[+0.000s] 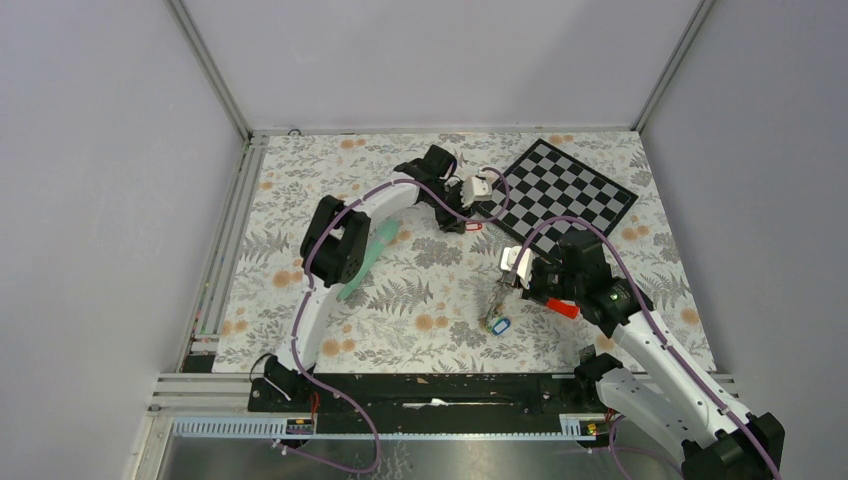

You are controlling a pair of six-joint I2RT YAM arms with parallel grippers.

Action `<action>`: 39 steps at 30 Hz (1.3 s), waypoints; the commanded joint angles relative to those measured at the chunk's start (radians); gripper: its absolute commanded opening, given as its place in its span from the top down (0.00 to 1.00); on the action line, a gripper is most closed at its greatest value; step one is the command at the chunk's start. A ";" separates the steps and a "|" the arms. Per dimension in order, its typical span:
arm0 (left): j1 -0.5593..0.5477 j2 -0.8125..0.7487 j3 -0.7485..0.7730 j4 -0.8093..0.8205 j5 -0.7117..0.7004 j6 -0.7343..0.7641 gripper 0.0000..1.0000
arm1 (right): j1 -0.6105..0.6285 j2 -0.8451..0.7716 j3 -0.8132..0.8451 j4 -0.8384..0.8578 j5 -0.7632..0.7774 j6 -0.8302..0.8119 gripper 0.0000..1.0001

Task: Put the keys on the keyring

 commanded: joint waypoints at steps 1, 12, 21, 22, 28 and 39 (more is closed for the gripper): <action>0.008 0.007 0.031 0.009 0.038 -0.005 0.53 | -0.007 0.006 -0.011 0.001 -0.008 0.008 1.00; 0.011 0.009 0.016 0.009 0.031 0.001 0.59 | -0.007 0.006 -0.010 0.001 -0.008 0.008 1.00; 0.010 0.011 -0.010 0.009 0.029 0.016 0.59 | -0.007 0.009 -0.011 0.001 -0.009 0.006 1.00; 0.009 0.013 -0.011 0.009 0.027 0.016 0.59 | -0.007 0.010 -0.011 0.001 -0.009 0.006 1.00; 0.007 0.028 -0.012 0.009 0.028 0.014 0.60 | -0.007 0.009 -0.012 0.001 -0.009 0.006 1.00; 0.008 0.023 -0.005 0.009 0.032 0.013 0.74 | -0.007 0.011 -0.014 0.001 -0.008 0.006 1.00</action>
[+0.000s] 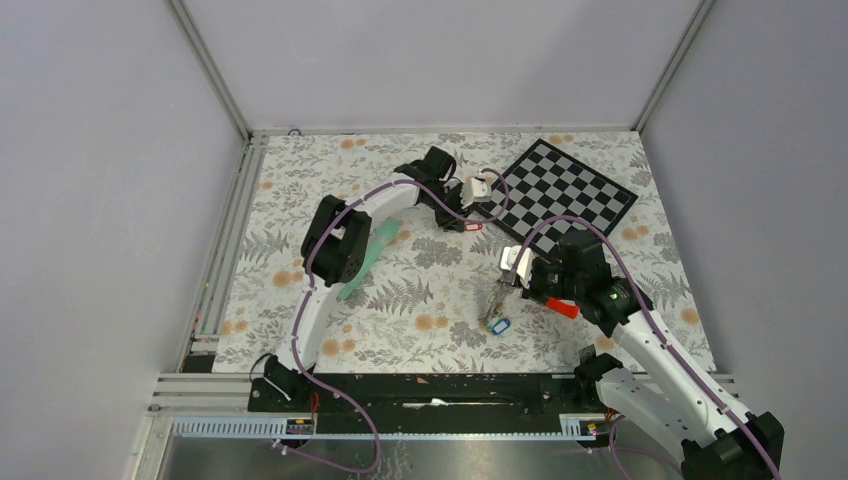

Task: Put the keys on the keyring

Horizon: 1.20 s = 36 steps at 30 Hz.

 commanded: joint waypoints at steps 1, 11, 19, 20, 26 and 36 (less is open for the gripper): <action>0.003 0.008 0.000 0.007 0.012 0.016 0.76 | -0.005 0.006 -0.014 -0.003 -0.008 0.006 1.00; 0.004 -0.017 0.005 0.007 0.018 0.012 0.93 | -0.005 0.008 -0.013 -0.003 -0.008 0.008 1.00; 0.008 -0.038 -0.005 0.007 0.029 0.011 1.00 | -0.005 0.014 -0.013 -0.004 -0.008 0.008 1.00; 0.009 -0.043 -0.006 0.007 0.032 0.011 1.00 | -0.005 0.015 -0.014 -0.003 -0.008 0.008 1.00; 0.024 -0.064 -0.019 0.007 0.079 0.001 1.00 | -0.005 0.020 -0.014 -0.003 -0.007 0.008 1.00; 0.052 -0.094 -0.045 0.007 0.133 0.001 0.65 | -0.005 0.024 -0.013 -0.002 -0.009 0.009 1.00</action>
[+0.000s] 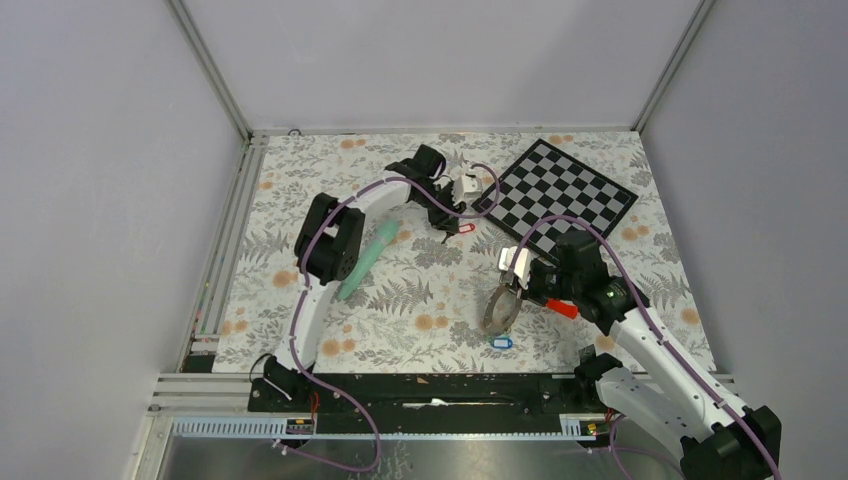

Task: Put the keys on the keyring

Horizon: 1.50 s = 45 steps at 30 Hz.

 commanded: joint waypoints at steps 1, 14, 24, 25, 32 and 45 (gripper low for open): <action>0.019 -0.069 -0.004 0.007 0.060 0.009 0.62 | -0.004 0.001 -0.004 0.002 -0.010 0.009 1.00; 0.030 -0.055 -0.004 0.007 0.069 0.045 0.54 | -0.005 0.005 -0.003 0.002 -0.011 0.009 1.00; 0.030 -0.043 -0.016 0.006 0.081 0.090 0.56 | -0.005 0.008 -0.003 0.002 -0.010 0.009 1.00; 0.030 -0.041 -0.016 0.007 0.080 0.092 0.57 | -0.005 0.008 -0.003 0.002 -0.009 0.009 1.00; 0.030 -0.037 -0.021 0.007 0.079 0.104 0.65 | -0.005 0.013 -0.004 0.002 -0.008 0.009 1.00; 0.027 -0.036 -0.024 0.007 0.073 0.109 0.79 | -0.005 0.014 -0.005 0.002 -0.008 0.012 1.00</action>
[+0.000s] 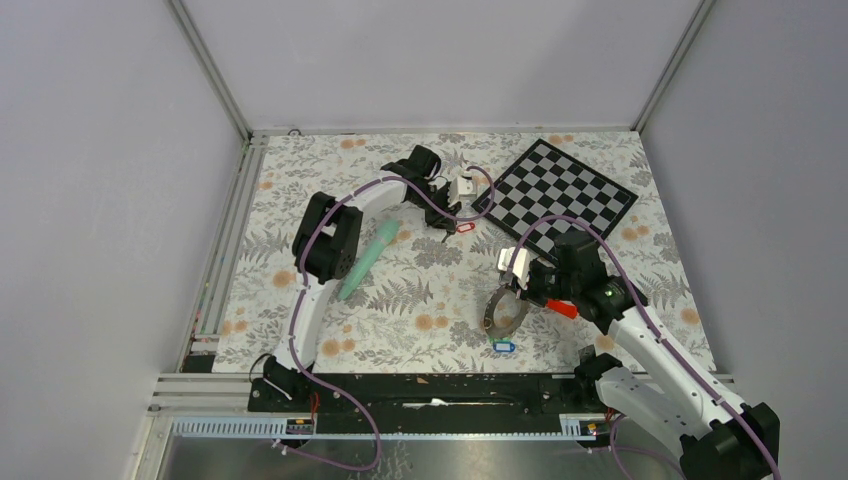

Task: Put the keys on the keyring

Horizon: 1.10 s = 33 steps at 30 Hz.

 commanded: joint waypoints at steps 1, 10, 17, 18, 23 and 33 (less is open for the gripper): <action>0.000 -0.034 -0.002 0.007 0.022 0.026 0.80 | -0.004 0.003 0.000 0.004 -0.008 0.012 1.00; -0.002 -0.033 0.001 0.007 0.038 0.019 0.88 | -0.005 0.002 0.000 0.004 -0.008 0.012 1.00; -0.002 -0.042 -0.007 0.007 0.045 0.016 0.98 | -0.005 0.006 0.000 0.004 -0.007 0.012 1.00; -0.002 -0.045 -0.009 0.007 0.046 0.018 1.00 | -0.005 0.006 0.000 0.003 -0.006 0.012 1.00; -0.002 -0.059 -0.010 0.007 0.045 0.014 1.00 | -0.005 0.006 -0.001 0.004 -0.005 0.012 1.00; -0.001 -0.108 -0.068 0.007 0.034 -0.004 1.00 | -0.005 0.011 -0.001 0.004 -0.005 0.009 1.00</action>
